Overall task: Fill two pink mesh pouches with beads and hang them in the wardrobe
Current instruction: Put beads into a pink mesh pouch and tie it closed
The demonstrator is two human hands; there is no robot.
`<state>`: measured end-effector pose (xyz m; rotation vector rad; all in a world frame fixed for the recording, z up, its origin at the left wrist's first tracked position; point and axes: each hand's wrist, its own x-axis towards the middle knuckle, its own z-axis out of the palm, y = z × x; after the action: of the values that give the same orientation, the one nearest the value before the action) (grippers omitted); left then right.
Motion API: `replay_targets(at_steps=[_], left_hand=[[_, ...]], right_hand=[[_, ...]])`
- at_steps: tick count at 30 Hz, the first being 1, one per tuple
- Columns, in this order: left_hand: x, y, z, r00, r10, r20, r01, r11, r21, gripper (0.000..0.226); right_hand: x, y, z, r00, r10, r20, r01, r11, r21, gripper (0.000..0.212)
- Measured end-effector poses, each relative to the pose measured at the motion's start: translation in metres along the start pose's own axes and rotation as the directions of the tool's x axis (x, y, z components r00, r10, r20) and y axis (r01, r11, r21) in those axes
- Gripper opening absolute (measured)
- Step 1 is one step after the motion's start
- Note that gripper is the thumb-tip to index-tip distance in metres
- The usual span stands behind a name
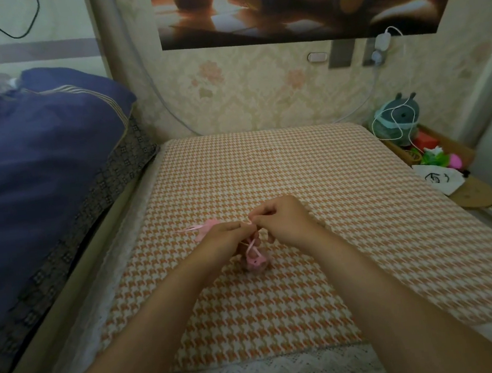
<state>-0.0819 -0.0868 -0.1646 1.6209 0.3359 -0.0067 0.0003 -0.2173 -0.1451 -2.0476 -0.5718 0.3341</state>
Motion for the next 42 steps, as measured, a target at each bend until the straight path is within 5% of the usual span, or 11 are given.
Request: replay_targets(at_steps=[3,7,11,21,26,28,31,35,42], left_hand=[[0.002,-0.001,-0.001,1.000,-0.014,-0.013,0.014,1.000,-0.006,0.027],[0.004,-0.001,-0.003,0.999,-0.024,-0.036,0.023,1.000,-0.015,0.032],[0.004,-0.001,-0.005,0.999,-0.044,-0.012,0.044,0.998,-0.034,0.029],[0.003,0.010,-0.005,0.979,-0.201,-0.032,0.190,0.959,-0.209,0.039],[0.007,0.007,-0.003,0.940,-0.201,-0.275,0.141,0.965,-0.222,0.017],[0.009,0.005,-0.007,0.919,-0.161,-0.359,0.102,0.979,-0.177,0.015],[0.003,0.003,-0.009,0.953,-0.077,-0.293,0.067,0.997,-0.045,0.018],[0.000,-0.007,-0.010,0.977,0.055,-0.206,0.024,0.933,0.360,0.042],[0.005,-0.011,-0.006,0.946,0.187,-0.266,0.011,0.799,0.602,0.042]], right_hand=[[-0.004,-0.003,-0.007,0.995,-0.005,0.103,0.011,0.998,-0.059,0.024],[-0.007,0.003,-0.009,0.984,-0.010,0.176,0.030,0.993,-0.112,0.005],[-0.006,0.007,-0.002,0.996,0.025,0.083,-0.012,0.989,-0.150,0.009],[-0.011,-0.003,0.009,0.938,0.340,0.064,-0.346,0.925,0.160,0.008],[-0.007,0.001,0.013,0.905,0.416,0.088,-0.421,0.850,0.316,0.009],[-0.004,0.005,0.011,0.878,0.464,0.122,-0.471,0.785,0.403,0.009],[0.000,0.015,0.011,0.830,0.515,0.216,-0.553,0.704,0.445,0.021],[0.001,0.023,0.011,0.798,0.540,0.267,-0.593,0.625,0.508,0.028],[-0.001,0.031,0.003,0.791,0.566,0.230,-0.600,0.646,0.473,0.016]])
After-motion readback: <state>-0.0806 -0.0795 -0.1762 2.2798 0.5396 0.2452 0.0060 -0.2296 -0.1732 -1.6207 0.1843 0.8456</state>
